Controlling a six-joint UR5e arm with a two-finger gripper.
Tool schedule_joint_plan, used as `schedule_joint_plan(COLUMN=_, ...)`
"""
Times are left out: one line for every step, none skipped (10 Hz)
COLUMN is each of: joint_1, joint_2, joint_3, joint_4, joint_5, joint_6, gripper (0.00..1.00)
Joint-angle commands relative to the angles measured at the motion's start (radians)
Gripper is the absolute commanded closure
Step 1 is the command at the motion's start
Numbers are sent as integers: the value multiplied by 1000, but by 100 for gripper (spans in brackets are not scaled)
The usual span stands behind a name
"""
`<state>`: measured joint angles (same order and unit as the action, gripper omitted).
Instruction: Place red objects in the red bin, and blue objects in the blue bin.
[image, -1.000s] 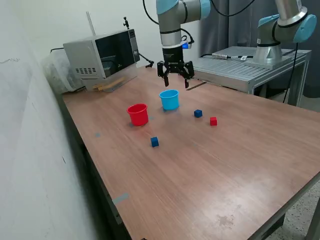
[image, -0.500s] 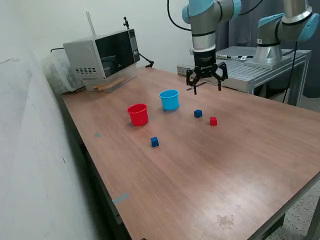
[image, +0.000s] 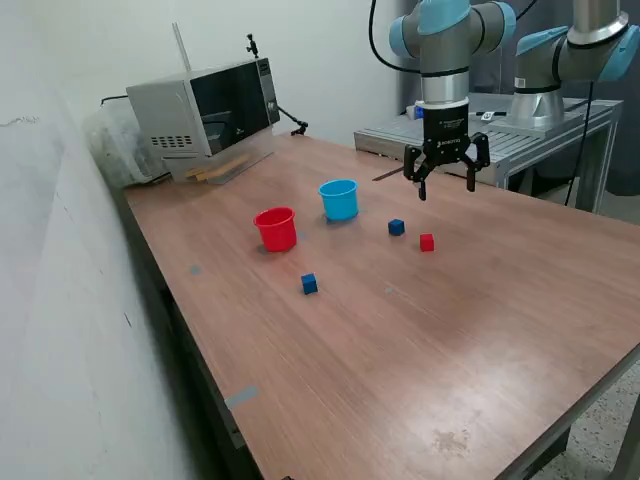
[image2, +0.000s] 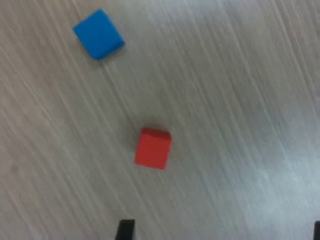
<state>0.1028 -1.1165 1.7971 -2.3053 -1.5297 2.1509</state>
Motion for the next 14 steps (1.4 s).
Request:
schedule_joint_plan(joint_1=-27, joint_2=16, joint_3=22, joint_4=-52, joint_5=26, joint_6=0, gripper=0)
schedule_joint_plan(joint_1=-47, joint_2=65, joint_3=18, joint_4=-52, joint_5=34, joint_6=0, gripper=0)
schedule_joint_plan(joint_1=-57, joint_2=95, joint_3=16, joint_4=-60, joint_5=45, joint_6=1, gripper=0)
schedule_joint_plan(joint_1=-57, joint_2=113, joint_3=18, joint_4=-89, joint_5=45, joint_6=1, gripper=0)
schedule_joint_plan(joint_1=-58, joint_2=128, joint_3=18, joint_4=-95, joint_5=46, joint_6=1, gripper=0)
schedule_joint_plan(joint_1=-58, joint_2=139, joint_3=18, joint_4=-100, joint_5=48, joint_6=1, gripper=0)
schedule_joint_plan(joint_1=-58, joint_2=147, joint_3=16, joint_4=-118, joint_5=48, joint_6=1, gripper=0)
schedule_joint_plan(joint_1=-64, joint_2=149, joint_3=13, joint_4=-128, joint_5=48, joint_6=24, gripper=0)
schedule_joint_plan(joint_1=-64, joint_2=168, joint_3=-7, joint_4=-175, joint_5=49, joint_6=100, gripper=0)
schedule_joint_plan(joint_1=-64, joint_2=168, joint_3=-7, joint_4=-183, joint_5=49, joint_6=109, gripper=0)
schedule_joint_plan(joint_1=-64, joint_2=168, joint_3=-7, joint_4=-183, joint_5=49, joint_6=109, gripper=0)
schedule_joint_plan(joint_1=-63, joint_2=170, joint_3=-10, joint_4=-183, joint_5=49, joint_6=106, gripper=0)
schedule_joint_plan(joint_1=-63, joint_2=170, joint_3=-10, joint_4=-181, joint_5=54, joint_6=106, gripper=0)
schedule_joint_plan(joint_1=-66, joint_2=173, joint_3=-12, joint_4=-181, joint_5=92, joint_6=104, gripper=0)
